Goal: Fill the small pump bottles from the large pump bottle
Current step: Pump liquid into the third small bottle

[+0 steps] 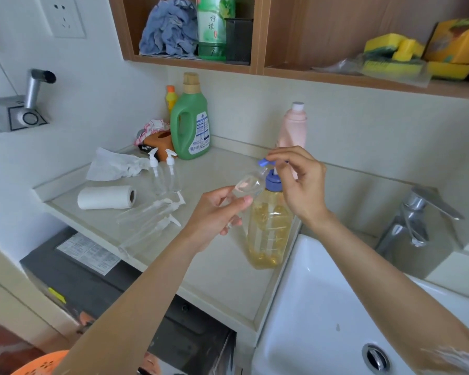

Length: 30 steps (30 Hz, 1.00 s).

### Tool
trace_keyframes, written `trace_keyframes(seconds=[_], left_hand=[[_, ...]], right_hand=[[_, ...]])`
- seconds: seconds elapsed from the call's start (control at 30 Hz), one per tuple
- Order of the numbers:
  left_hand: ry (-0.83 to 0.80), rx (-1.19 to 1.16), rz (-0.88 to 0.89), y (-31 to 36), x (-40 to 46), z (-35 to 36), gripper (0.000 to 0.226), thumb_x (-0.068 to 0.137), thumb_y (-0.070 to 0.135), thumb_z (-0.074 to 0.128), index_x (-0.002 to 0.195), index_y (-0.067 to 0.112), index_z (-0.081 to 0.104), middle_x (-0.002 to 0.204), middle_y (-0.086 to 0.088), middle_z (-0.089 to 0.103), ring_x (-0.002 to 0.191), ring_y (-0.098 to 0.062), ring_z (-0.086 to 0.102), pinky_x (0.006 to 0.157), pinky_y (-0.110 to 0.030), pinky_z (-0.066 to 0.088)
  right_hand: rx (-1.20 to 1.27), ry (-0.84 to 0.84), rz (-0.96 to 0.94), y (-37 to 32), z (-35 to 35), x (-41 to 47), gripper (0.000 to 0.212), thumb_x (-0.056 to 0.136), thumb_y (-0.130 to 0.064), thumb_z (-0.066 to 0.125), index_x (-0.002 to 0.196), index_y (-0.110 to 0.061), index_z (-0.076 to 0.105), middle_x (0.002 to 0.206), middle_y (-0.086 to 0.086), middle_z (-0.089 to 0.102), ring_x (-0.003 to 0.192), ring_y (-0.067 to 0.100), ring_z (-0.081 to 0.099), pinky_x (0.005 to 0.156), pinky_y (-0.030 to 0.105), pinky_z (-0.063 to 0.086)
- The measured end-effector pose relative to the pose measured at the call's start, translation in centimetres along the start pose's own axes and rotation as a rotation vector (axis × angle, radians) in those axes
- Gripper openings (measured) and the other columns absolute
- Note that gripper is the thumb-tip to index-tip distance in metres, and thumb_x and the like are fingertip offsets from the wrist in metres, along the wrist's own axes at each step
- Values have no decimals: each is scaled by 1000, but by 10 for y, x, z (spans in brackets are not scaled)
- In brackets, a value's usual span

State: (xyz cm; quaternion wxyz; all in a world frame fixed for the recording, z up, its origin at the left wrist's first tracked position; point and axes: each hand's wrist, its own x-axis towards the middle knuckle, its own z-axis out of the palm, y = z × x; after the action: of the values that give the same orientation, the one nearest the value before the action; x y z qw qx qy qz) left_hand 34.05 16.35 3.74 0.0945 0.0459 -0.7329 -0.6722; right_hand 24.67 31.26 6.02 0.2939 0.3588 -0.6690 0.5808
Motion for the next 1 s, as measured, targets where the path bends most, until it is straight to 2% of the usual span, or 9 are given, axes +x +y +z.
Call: trace_keyframes(seconds=[0.03, 0.1, 0.17, 0.3, 0.4, 0.6, 0.77, 0.9, 1.0], left_hand=[[-7, -26, -7, 1, 0, 1, 4, 89, 22, 65, 88, 22, 69, 76, 2, 59, 54, -14, 54, 38, -16, 25], [-16, -63, -13, 2, 3, 2, 17, 90, 21, 63, 102, 9, 67, 74, 3, 61, 53, -15, 52, 37, -15, 24], [-30, -81, -24, 1, 4, 3, 21, 90, 20, 62, 106, 6, 66, 72, 4, 61, 52, -16, 51, 36, -13, 23], [-69, -117, -26, -4, 5, 3, 30, 81, 27, 69, 105, 8, 66, 72, 2, 60, 52, -14, 52, 36, -13, 22], [-78, -129, -8, -7, 6, 0, 30, 75, 32, 65, 99, 14, 65, 72, 2, 60, 52, -14, 53, 36, -14, 22], [-61, -155, 3, -13, 5, -1, 46, 74, 30, 63, 106, -3, 59, 70, 3, 61, 50, -14, 51, 36, -13, 21], [-62, -217, -1, -10, 2, -4, 31, 75, 31, 63, 103, 16, 66, 70, 4, 58, 48, -11, 48, 35, -13, 19], [-64, -204, -3, -3, 5, -5, 20, 86, 22, 65, 105, 15, 66, 74, 1, 57, 48, -12, 46, 35, -12, 20], [-66, -218, -23, 0, 7, -3, 21, 84, 25, 68, 103, 16, 66, 74, 0, 58, 46, -12, 46, 33, -11, 19]], right_hand=[[23, 11, 13, 0, 1, 1, 25, 88, -17, 49, 86, -10, 73, 87, 5, 68, 92, 13, 65, 87, 25, 48], [51, 34, 15, 2, 2, -1, 23, 89, -16, 48, 87, -13, 71, 87, 6, 68, 93, 16, 66, 87, 28, 49], [75, 46, 16, 3, 2, -2, 23, 88, -14, 48, 87, -12, 71, 88, 8, 68, 93, 19, 66, 88, 29, 49], [119, 54, 48, 3, 5, -2, 23, 87, -12, 47, 87, -12, 69, 87, 9, 67, 92, 16, 65, 88, 26, 48], [99, 47, 23, 4, 3, -1, 22, 89, -13, 47, 87, -12, 69, 88, 9, 67, 92, 17, 65, 87, 27, 47], [87, 33, 22, 5, 1, -4, 21, 89, -12, 49, 89, -13, 70, 91, 8, 68, 95, 19, 66, 88, 30, 49], [58, 17, 0, 6, 0, -4, 21, 88, -12, 49, 89, -14, 70, 92, 8, 68, 96, 16, 66, 88, 34, 50], [43, 29, 16, 5, 0, -2, 22, 87, -14, 48, 87, -14, 70, 89, 6, 68, 94, 14, 65, 87, 31, 50], [30, 34, 15, 5, -1, 1, 23, 87, -15, 48, 85, -13, 70, 88, 5, 68, 92, 13, 65, 85, 29, 49]])
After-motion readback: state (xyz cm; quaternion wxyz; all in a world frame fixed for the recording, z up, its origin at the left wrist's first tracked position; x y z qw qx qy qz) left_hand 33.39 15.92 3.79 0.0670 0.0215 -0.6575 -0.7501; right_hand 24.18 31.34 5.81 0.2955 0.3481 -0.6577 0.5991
